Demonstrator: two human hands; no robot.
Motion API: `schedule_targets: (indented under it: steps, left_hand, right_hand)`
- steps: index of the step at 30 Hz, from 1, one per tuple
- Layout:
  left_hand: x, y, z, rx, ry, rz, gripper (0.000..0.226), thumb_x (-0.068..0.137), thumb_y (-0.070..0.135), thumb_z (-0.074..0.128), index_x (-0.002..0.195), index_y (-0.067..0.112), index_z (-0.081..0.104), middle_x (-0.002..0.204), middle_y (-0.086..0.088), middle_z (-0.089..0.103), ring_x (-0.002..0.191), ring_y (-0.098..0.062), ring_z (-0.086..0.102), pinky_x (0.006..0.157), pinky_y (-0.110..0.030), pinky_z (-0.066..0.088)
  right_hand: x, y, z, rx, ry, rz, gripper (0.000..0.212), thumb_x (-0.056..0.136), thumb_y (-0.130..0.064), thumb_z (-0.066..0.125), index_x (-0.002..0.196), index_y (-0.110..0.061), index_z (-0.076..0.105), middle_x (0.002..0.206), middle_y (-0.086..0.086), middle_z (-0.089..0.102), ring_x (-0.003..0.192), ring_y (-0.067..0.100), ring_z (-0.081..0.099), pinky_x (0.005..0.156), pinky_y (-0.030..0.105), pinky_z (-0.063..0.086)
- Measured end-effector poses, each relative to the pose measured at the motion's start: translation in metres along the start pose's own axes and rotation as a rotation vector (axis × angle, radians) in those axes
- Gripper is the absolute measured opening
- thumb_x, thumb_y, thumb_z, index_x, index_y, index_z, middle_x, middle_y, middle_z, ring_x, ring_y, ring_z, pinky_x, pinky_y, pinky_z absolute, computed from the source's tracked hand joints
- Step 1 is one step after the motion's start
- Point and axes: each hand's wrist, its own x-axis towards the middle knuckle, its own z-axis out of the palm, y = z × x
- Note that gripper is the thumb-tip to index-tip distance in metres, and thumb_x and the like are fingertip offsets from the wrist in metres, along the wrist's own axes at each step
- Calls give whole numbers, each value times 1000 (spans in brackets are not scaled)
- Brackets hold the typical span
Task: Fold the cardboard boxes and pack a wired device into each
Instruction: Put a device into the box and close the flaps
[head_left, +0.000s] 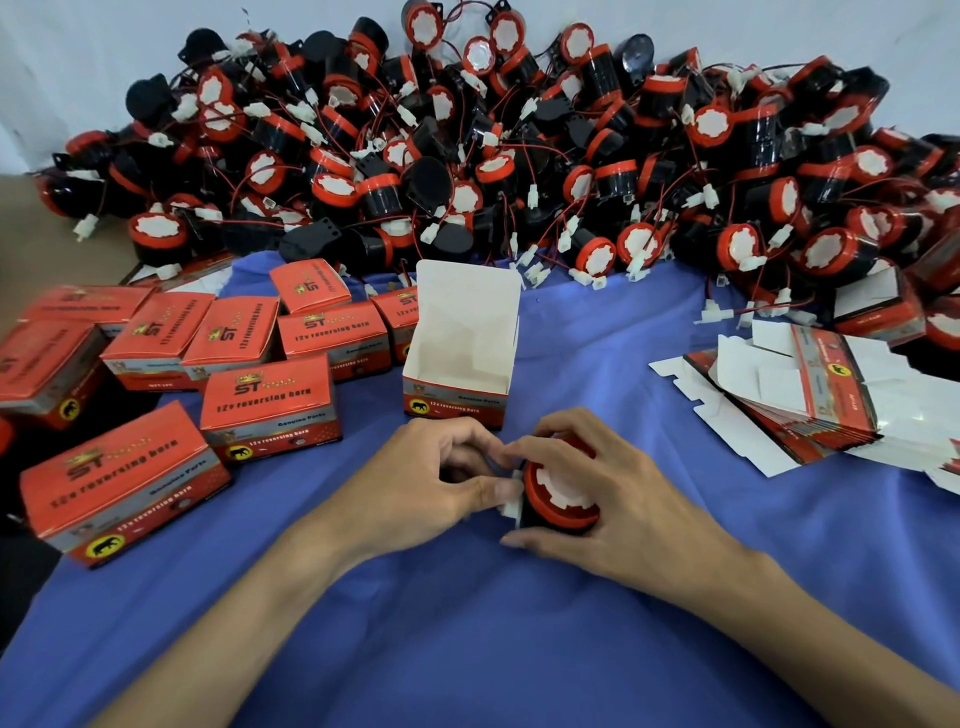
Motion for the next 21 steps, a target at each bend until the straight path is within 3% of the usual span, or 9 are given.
schedule_targets:
  steps: [3,7,9,11,13,15,18,21]
  left_hand:
    - [0,-1,-1,-31,12,13,17,78,24,75,89,16,66,79,-3,74,68,-7,63,62,-17,47]
    - [-2,-3,-1,-16,10,86,13,84,22,75,87,13,67,76,-3,72,69,-14,65,62,-24,49]
    - [-4,-4,0,35,174,221,21,80,34,67,81,13,67,72,-1,70,68,-17,64,61,-27,48]
    - [-4,-4,-4,166,458,436,21,82,31,57,79,11,63,73,2,65,68,-12,59,60,-22,44]
    - [1,-3,-11,265,698,562,11,84,19,54,88,10,59,92,-3,60,83,-12,56,68,-23,44]
    - [10,-2,-20,245,784,541,15,84,14,57,100,13,56,113,-4,50,106,-15,52,85,-31,47]
    - [23,-3,-27,254,628,402,29,83,25,60,112,20,53,131,-4,42,128,-15,40,108,-38,37]
    - [33,-4,-23,125,410,362,38,82,27,58,119,21,49,132,-11,48,125,-24,46,107,-44,39]
  right_hand:
    - [0,-2,1,-2,38,-9,51,76,-53,65,120,-29,55,109,-7,48,98,9,55,82,28,52]
    - [0,-3,1,24,46,-17,48,75,-51,65,118,-32,55,108,-7,51,96,7,55,81,22,49]
    - [0,-3,2,60,57,-7,48,75,-49,67,117,-29,58,108,-8,52,97,4,55,82,21,48]
    - [0,-3,0,114,80,9,48,74,-48,69,116,-27,61,108,-9,54,98,4,55,84,19,48]
    - [3,-7,-5,145,102,-4,48,74,-45,73,117,-25,63,108,-8,55,98,3,56,84,13,45]
    - [14,-14,-12,98,136,-66,50,73,-39,78,117,-19,64,107,-4,57,96,2,55,84,9,43]
    - [47,-27,-24,10,157,-186,49,72,-29,80,115,-11,65,104,4,60,91,9,55,85,13,45]
    - [87,-39,-33,-1,50,-130,51,77,-31,79,121,-13,62,106,6,59,96,17,57,88,30,46]
